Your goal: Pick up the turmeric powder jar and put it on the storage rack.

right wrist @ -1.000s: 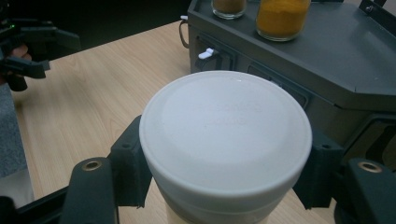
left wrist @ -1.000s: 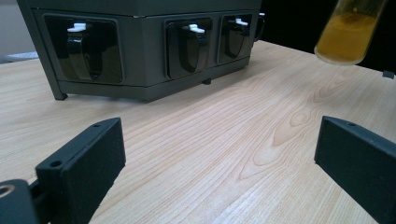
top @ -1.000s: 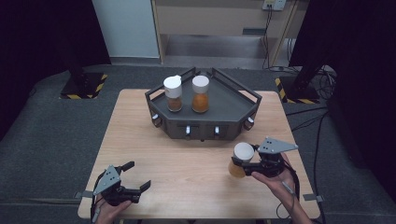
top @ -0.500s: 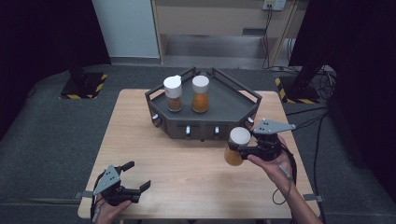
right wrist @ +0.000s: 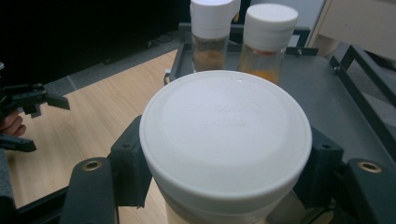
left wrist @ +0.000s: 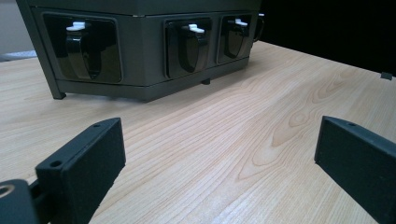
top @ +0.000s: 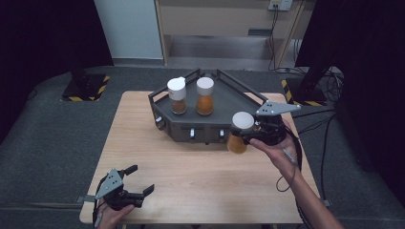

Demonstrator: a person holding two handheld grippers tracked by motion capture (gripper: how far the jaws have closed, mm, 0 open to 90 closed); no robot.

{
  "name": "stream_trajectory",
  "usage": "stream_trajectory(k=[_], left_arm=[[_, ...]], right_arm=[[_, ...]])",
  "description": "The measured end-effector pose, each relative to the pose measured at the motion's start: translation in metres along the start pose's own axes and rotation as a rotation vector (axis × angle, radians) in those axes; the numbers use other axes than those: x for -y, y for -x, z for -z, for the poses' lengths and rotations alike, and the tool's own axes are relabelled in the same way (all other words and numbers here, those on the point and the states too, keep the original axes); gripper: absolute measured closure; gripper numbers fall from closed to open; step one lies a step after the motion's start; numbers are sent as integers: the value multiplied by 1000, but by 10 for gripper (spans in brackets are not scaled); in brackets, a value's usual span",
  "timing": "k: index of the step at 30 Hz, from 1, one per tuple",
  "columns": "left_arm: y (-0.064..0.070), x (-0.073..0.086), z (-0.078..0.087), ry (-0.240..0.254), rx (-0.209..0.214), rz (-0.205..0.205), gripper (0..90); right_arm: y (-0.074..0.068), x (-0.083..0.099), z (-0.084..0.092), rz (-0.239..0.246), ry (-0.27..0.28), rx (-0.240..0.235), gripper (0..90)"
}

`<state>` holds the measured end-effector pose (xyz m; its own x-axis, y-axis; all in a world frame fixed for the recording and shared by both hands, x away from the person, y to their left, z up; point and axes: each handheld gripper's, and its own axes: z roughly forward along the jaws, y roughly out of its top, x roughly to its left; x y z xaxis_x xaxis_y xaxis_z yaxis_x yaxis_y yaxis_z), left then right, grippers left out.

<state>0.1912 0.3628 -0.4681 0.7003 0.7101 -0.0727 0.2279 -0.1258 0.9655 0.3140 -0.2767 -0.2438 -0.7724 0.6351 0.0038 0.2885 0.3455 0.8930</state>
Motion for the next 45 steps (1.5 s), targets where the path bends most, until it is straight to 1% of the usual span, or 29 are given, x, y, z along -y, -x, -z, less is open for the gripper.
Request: stream_trajectory(k=[11,18,23,28,30,32,39,45], left_arm=[[-1,0,0,2,1,3,8],[-1,0,0,0,1,2,9],[0,1,0,5,-1,9,9],[0,1,1,5,-1,9,9],[0,1,1,5,-2,8,9],[0,1,1,5,-2,8,8],[-1,1,1,4,-2,9,9],[-1,1,1,5,-2,7,9]], right_arm=[[10,-32,-5,9,10,41,334],[21,-48,-12,-1,5,64,334],[31,-60,-21,-10,11,95,334],[39,-64,-30,-18,11,121,334],[43,-65,-35,-29,12,130,334],[47,-64,-40,-31,16,133,334],[55,-60,-58,-28,10,165,334],[64,-53,-72,-45,12,179,334]])
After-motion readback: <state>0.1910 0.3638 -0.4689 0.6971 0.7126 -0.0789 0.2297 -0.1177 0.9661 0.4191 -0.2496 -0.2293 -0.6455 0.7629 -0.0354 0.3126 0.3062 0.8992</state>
